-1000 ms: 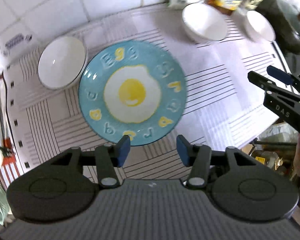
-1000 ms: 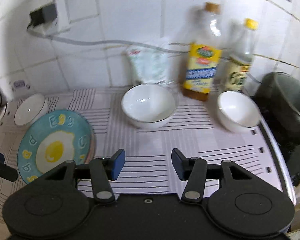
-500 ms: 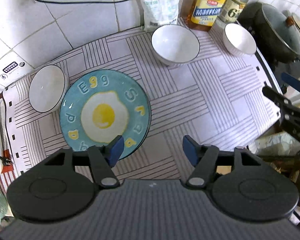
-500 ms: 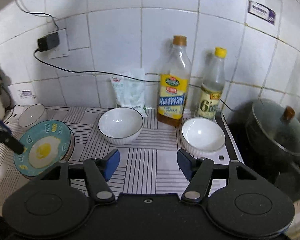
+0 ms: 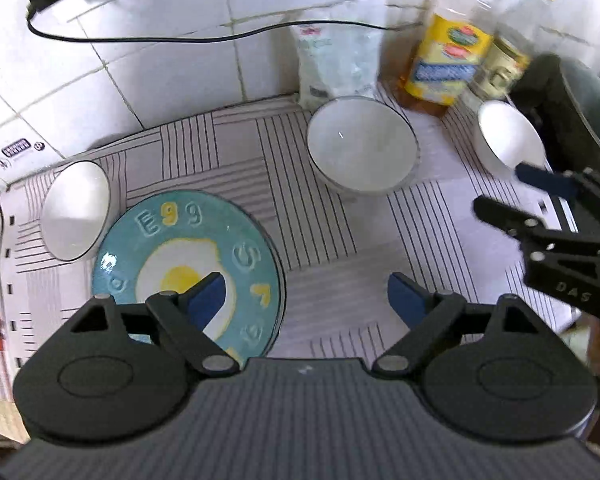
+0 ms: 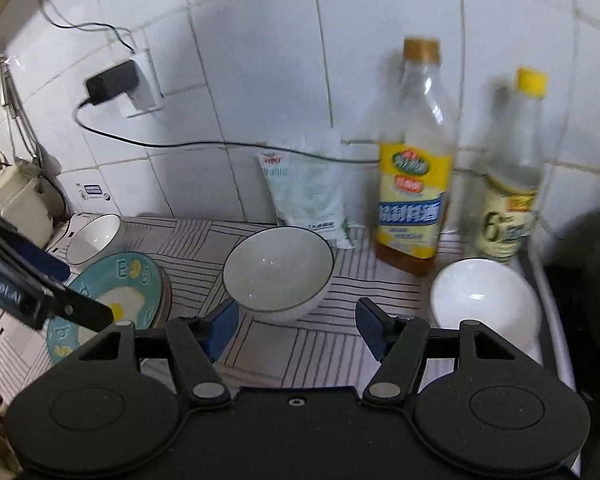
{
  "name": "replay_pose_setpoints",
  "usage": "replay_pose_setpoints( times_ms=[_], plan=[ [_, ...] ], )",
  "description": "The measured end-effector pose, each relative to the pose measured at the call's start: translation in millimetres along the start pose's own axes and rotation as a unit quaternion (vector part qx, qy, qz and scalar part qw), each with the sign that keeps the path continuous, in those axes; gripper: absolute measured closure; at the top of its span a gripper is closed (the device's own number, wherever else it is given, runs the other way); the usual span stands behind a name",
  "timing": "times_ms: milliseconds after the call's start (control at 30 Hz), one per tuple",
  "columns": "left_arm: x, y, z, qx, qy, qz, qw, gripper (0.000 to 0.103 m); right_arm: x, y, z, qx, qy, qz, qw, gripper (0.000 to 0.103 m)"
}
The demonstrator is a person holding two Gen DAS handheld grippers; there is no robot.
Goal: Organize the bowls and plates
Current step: 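Move both grippers to the rim of a white bowl, then grip the white bowl rim with both grippers and lift it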
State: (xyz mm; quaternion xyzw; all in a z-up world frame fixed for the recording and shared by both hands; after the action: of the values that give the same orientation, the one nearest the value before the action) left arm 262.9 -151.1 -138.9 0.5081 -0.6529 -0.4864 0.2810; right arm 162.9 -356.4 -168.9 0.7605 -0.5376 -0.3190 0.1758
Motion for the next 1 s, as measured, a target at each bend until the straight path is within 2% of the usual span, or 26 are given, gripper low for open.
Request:
replay_pose_setpoints(
  times_ms=[133, 200, 333, 433, 500, 567, 633, 767, 800, 833, 900, 933, 1000],
  plan=[
    [-0.8, -32.7, -17.9, 0.035, 0.032, -0.012, 0.9988, 0.015, 24.1, -49.0, -5.9, -0.02, -0.031, -0.007, 0.999, 0.037],
    [-4.4, -49.0, -27.0, 0.054, 0.044, -0.028, 0.9972, 0.015, 32.9, -70.3, -8.1, -0.034, -0.039, -0.008, 0.999, 0.046],
    [-10.3, -70.5, -45.2, 0.068, 0.073, -0.017, 0.9948, 0.015, 48.8, -102.0, -13.9, -0.062, -0.09, 0.0, 0.994, 0.049],
    [-2.8, -84.5, -57.0, 0.065, 0.056, -0.013, 0.9962, 0.015, 54.1, -115.0, -13.2, -0.07, -0.105, 0.007, 0.992, 0.058],
    [6.0, -90.7, -61.0, 0.069, 0.037, -0.016, 0.9968, 0.016, 55.4, -121.5, -10.6, -0.082, -0.106, 0.009, 0.991, 0.078],
    [15.7, -97.0, -62.8, 0.068, 0.021, -0.034, 0.9969, 0.017, 58.2, -122.2, -8.9, -0.081, -0.115, -0.002, 0.99, 0.084],
    [23.4, -103.5, -64.0, 0.065, 0.011, -0.037, 0.9972, 0.019, 59.6, -121.4, -6.9, -0.082, -0.123, 0.001, 0.989, 0.086],
    [29.3, -110.8, -63.5, 0.052, 0.01, -0.021, 0.9984, 0.041, 71.8, -121.3, -1.3, -0.085, -0.145, 0.011, 0.986, 0.094],
    [30.3, -112.6, -63.4, 0.044, 0.013, -0.01, 0.9989, 0.053, 75.4, -120.4, 0.9, -0.083, -0.157, 0.004, 0.984, 0.095],
    [31.0, -114.2, -63.1, 0.036, 0.018, 0.002, 0.9992, 0.06, 78.5, -118.3, 3.2, -0.076, -0.172, -0.006, 0.982, 0.095],
    [32.9, -116.2, -61.2, 0.021, 0.027, 0.025, 0.9991, 0.089, 80.9, -114.4, 5.8, -0.066, -0.189, -0.023, 0.979, 0.095],
    [34.3, -116.9, -59.7, 0.013, 0.031, 0.034, 0.9989, 0.093, 79.5, -112.3, 6.0, -0.064, -0.19, -0.026, 0.979, 0.095],
    [37.3, -115.2, -56.1, 0.005, 0.028, 0.025, 0.9993, 0.093, 74.3, -107.6, 5.9, -0.064, -0.184, -0.026, 0.98, 0.093]
  ],
)
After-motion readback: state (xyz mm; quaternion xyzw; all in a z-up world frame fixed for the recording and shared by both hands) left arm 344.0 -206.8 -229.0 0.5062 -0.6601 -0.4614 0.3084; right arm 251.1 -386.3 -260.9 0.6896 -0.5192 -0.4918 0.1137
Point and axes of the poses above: each gripper's, at about its wrist camera, not at the fingertips, and y roughly against the way its jaws point, x to its right, z to its underside, the point moved 3 cm from there along -y, roughly the way its jaws point, and after that the axes turned 12 degrees about -z, right-handed, at the moved point
